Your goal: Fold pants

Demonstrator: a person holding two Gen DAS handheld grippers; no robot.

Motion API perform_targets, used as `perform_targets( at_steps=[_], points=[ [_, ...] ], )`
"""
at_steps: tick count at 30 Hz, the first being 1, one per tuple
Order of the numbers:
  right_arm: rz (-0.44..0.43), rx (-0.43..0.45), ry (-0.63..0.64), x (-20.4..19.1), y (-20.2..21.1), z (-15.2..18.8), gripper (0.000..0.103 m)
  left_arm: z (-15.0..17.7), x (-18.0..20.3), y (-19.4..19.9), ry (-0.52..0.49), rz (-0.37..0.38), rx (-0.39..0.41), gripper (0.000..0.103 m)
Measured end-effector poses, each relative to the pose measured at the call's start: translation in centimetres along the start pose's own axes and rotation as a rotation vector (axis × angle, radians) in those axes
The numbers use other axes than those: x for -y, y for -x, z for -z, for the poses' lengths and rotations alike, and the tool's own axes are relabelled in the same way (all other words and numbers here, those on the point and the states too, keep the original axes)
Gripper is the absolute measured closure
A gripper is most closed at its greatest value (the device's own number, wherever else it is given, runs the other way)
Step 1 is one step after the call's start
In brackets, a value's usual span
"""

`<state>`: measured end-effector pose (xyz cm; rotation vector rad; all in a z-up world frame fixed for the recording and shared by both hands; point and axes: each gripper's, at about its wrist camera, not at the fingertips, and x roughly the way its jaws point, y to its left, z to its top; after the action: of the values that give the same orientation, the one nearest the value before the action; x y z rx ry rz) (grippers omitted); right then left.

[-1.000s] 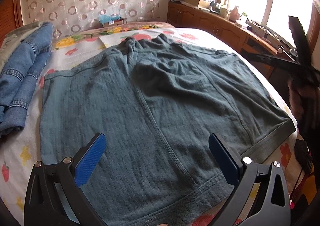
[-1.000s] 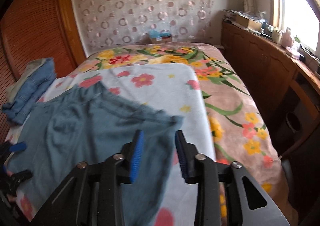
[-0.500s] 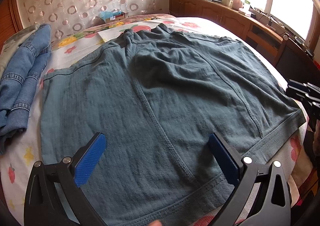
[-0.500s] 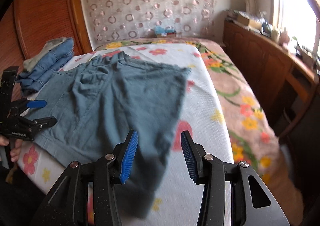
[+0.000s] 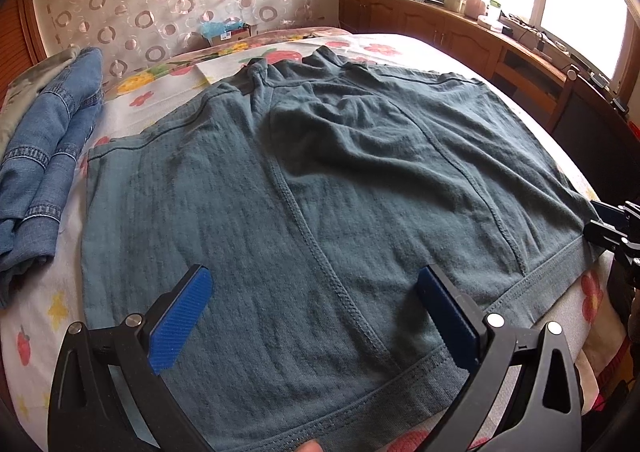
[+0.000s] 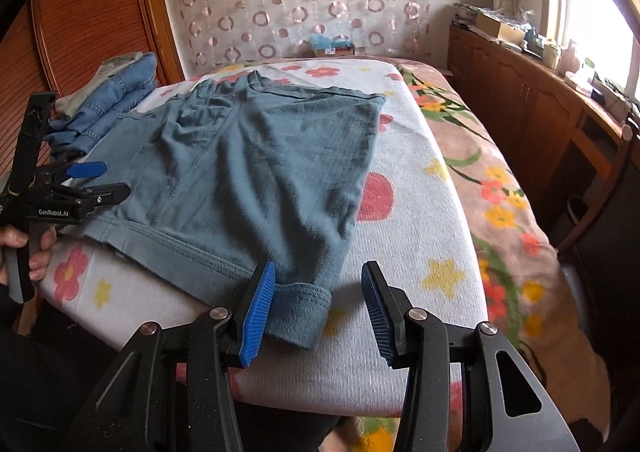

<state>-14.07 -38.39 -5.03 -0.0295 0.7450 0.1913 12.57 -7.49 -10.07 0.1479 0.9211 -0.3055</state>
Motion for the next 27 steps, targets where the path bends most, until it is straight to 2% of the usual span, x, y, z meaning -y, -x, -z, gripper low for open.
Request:
perform_targets(
  at_steps=[6, 8, 14, 21, 27],
  points=[
    [-0.002, 0.026, 0.0, 0.1, 0.3, -1.2, 0.056, 0.7, -0.8, 1.5, 0.007, -0.004, 0.025, 0.0],
    [-0.007, 0.04, -0.005, -1.2, -2.3, -2.5, 0.056, 1.1, -1.7, 2.9, 0.029, 0.012, 0.055, 0.001],
    [-0.037, 0.07, -0.007, -3.5, -4.2, -3.3, 0.056, 3.5, -5.7, 6.3, 0.12, 0.007, 0.104, 0.007],
    [-0.065, 0.091, 0.023, -5.4, -5.1, -4.2, 0.056, 6.9, -9.0, 7.0, 0.191, -0.051, 0.082, 0.012],
    [-0.074, 0.107, 0.057, -6.8, -6.7, -5.4, 0.056, 9.0, -9.3, 7.2, 0.215, -0.041, 0.064, 0.022]
  ],
)
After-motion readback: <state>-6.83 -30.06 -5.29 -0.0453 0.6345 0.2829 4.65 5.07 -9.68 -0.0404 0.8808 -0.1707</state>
